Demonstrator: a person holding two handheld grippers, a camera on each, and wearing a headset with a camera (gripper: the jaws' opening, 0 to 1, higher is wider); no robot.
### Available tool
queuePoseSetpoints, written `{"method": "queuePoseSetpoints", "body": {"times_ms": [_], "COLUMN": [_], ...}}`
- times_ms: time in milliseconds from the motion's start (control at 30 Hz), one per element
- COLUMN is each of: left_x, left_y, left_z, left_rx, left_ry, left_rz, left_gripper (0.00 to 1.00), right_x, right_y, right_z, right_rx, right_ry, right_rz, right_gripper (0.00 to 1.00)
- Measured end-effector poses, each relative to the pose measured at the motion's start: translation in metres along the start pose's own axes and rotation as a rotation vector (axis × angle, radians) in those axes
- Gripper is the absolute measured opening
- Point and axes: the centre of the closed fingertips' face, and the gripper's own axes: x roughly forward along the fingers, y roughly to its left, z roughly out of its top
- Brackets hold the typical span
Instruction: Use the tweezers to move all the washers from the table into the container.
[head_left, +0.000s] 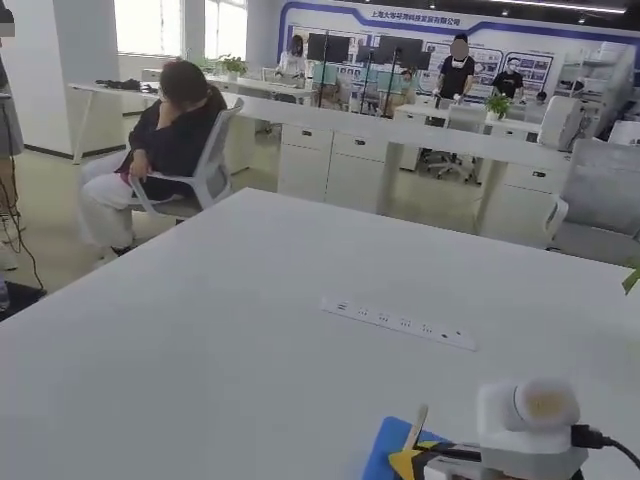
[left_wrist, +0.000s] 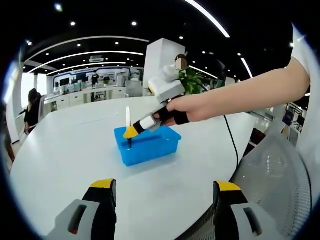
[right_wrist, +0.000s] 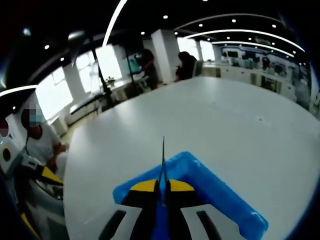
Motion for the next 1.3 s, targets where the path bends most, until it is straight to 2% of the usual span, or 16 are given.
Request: {"method": "queuePoseSetpoints", "body": {"times_ms": [67, 300, 400, 600, 767, 900, 967, 1133, 1300], "left_x": [0.0, 0.0, 0.0, -0.001, -0.002, -0.003, -0.003, -0.003, -0.004], "left_y": [0.0, 0.001, 0.0, 0.0, 0.0, -0.001, -0.001, -0.003, -0.007], "left_z": [0.0, 0.0, 0.0, 0.0, 0.002, 0.002, 0.002, 0.003, 0.004], "left_rx": [0.002, 0.008, 0.004, 0.012, 0.002, 0.01, 0.012, 0.002, 0.003], "left_ry": [0.003, 0.003, 0.004, -0.001, -0.01, -0.008, -0.013, -0.017, -0.022], "left_rz": [-0.001, 0.003, 0.0, 0.002, 0.001, -0.003, -0.002, -0.014, -0.034], "left_gripper": [0.8, 0.8, 0.8, 0.8, 0.77, 0.73, 0.73, 0.68, 0.6], "right_x": [0.001, -0.002, -0.006, -0.018, -0.038, -0.052, -0.059, -0.072, -0.081], "right_y": [-0.002, 0.001, 0.003, 0.003, 0.024, 0.041, 0.051, 0.071, 0.092], "right_z": [0.001, 0.001, 0.003, 0.015, 0.026, 0.028, 0.026, 0.007, -0.022], "right_rx": [-0.012, -0.051, -0.04, -0.07, -0.112, -0.141, -0.161, -0.217, -0.272], "right_ry": [-0.015, -0.019, -0.039, -0.087, -0.135, -0.153, -0.156, -0.118, -0.058], "right_rz": [-0.003, -0.012, -0.015, -0.021, 0.002, 0.03, 0.051, 0.081, 0.124], "right_gripper": [0.04, 0.05, 0.05, 0.05, 0.04, 0.04, 0.04, 0.04, 0.04]}}
